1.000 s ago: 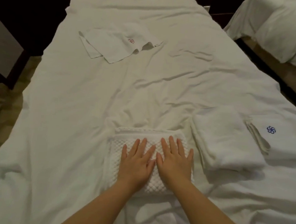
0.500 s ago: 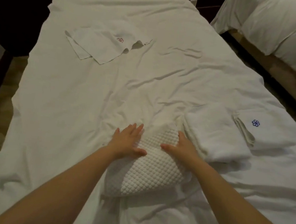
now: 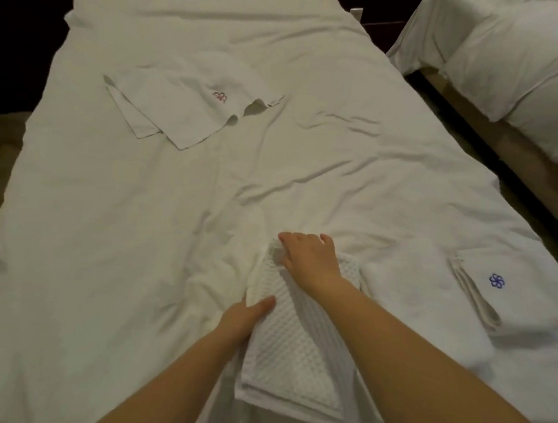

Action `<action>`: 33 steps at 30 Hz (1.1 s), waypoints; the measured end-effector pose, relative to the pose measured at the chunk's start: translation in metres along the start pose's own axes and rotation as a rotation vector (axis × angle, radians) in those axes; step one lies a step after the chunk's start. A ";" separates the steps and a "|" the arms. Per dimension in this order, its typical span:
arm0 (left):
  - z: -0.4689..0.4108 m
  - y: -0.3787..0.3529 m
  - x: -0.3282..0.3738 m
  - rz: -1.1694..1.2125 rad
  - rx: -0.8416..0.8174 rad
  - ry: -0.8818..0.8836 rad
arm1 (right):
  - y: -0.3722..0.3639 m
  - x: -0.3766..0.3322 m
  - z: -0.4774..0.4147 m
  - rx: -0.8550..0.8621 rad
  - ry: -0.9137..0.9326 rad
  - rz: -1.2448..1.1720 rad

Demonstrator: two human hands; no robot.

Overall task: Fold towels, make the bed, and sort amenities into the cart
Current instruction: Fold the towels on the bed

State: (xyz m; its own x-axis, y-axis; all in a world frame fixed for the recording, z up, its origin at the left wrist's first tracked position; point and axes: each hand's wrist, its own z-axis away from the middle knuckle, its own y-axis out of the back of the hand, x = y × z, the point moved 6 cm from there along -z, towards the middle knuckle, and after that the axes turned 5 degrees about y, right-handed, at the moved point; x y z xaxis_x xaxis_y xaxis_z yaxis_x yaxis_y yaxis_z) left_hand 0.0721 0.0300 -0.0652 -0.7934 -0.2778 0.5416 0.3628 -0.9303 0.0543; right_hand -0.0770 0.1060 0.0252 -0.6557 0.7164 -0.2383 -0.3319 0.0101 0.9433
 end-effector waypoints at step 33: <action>-0.212 0.287 0.177 -0.668 1.165 -0.377 | -0.053 -0.129 -0.413 0.254 0.179 0.019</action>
State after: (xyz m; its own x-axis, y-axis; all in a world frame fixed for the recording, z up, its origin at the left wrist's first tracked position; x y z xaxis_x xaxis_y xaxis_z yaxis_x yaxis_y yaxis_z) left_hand -0.0672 -0.3371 -0.1313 -0.8654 0.3878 0.3172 0.3130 -0.0759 0.9467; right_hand -0.2549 -0.2754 -0.0900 -0.7766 0.5840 -0.2361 -0.1534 0.1882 0.9701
